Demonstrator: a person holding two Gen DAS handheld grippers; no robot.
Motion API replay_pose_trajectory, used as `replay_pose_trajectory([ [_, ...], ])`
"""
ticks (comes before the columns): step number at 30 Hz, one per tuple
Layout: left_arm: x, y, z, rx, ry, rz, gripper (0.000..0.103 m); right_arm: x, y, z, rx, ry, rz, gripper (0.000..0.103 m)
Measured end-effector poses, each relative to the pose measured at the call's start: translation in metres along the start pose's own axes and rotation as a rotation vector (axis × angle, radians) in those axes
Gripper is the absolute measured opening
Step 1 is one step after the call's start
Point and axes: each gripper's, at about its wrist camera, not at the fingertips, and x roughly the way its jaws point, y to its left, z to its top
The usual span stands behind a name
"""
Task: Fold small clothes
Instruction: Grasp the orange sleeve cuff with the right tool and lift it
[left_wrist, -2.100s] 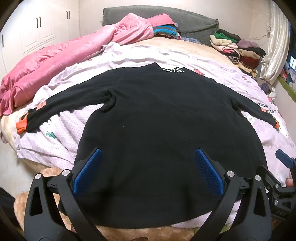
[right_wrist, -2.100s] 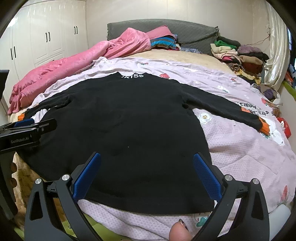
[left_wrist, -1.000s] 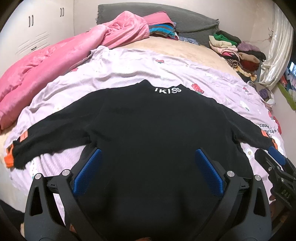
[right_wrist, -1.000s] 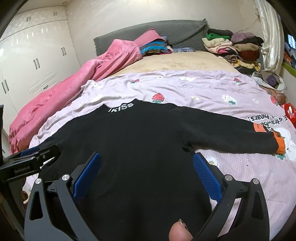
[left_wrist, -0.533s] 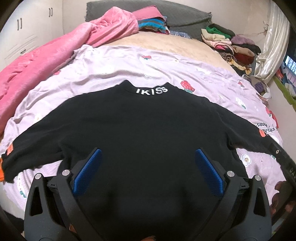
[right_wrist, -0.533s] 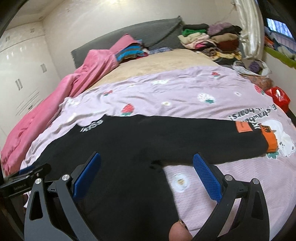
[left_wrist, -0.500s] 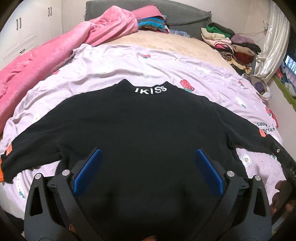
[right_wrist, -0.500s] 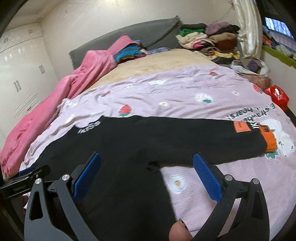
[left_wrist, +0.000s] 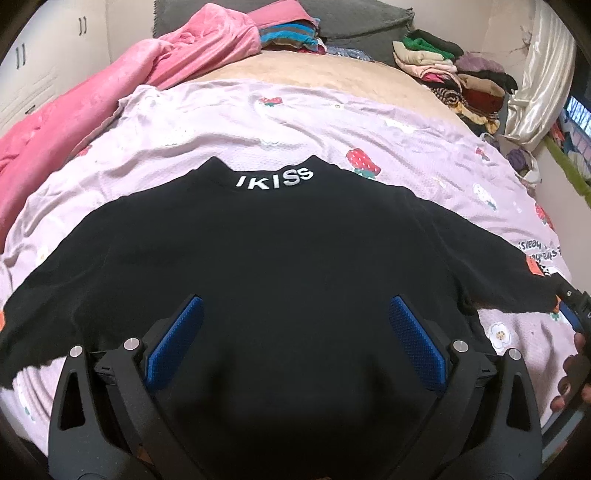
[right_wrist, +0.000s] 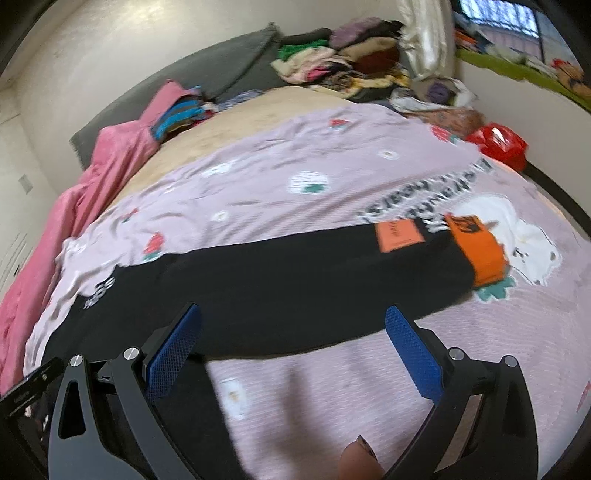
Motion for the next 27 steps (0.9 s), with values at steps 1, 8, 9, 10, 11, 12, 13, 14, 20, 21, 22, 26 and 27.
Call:
replay_pose_trajectory([
  [1,0.003,-0.002,0.002,0.002,0.004,-0.005,0.094,0.003,-0.006,0.001,0.017,0.006,-0.009,0.099],
  [8,0.021,-0.015,0.015,0.029,0.008,-0.018,0.094,0.023,-0.053,0.005,0.149,0.045,-0.074,0.099],
  [9,0.023,-0.017,0.017,0.030,0.010,-0.020,0.094,0.026,-0.059,0.006,0.163,0.051,-0.080,0.099],
  [10,0.026,-0.018,0.019,0.030,0.012,-0.021,0.094,0.030,-0.066,0.006,0.181,0.058,-0.092,0.099],
  [11,0.030,-0.020,0.020,0.031,0.016,-0.025,0.094,0.031,-0.070,0.006,0.193,0.063,-0.097,0.099],
  [12,0.032,-0.021,0.021,0.031,0.018,-0.027,0.094,0.035,-0.075,0.006,0.208,0.073,-0.099,0.099],
  [13,0.038,-0.023,0.022,0.032,0.024,-0.024,0.094,0.037,-0.081,0.007,0.222,0.082,-0.105,0.099],
  [14,0.042,-0.024,0.023,0.033,0.030,-0.023,0.094,0.041,-0.087,0.008,0.241,0.088,-0.105,0.099],
  [20,0.070,-0.013,0.022,-0.009,0.076,-0.021,0.094,0.063,-0.118,0.022,0.346,0.073,-0.089,0.099],
  [21,0.071,-0.011,0.021,-0.018,0.075,-0.017,0.094,0.065,-0.123,0.024,0.374,0.063,-0.076,0.099],
  [22,0.071,-0.008,0.019,-0.029,0.071,-0.016,0.094,0.067,-0.129,0.025,0.410,0.052,-0.061,0.095],
  [26,0.064,0.000,0.017,-0.056,0.053,-0.019,0.094,0.062,-0.139,0.027,0.478,-0.011,-0.055,0.068],
  [27,0.062,0.001,0.017,-0.058,0.044,-0.017,0.094,0.061,-0.141,0.026,0.487,-0.020,-0.048,0.058],
])
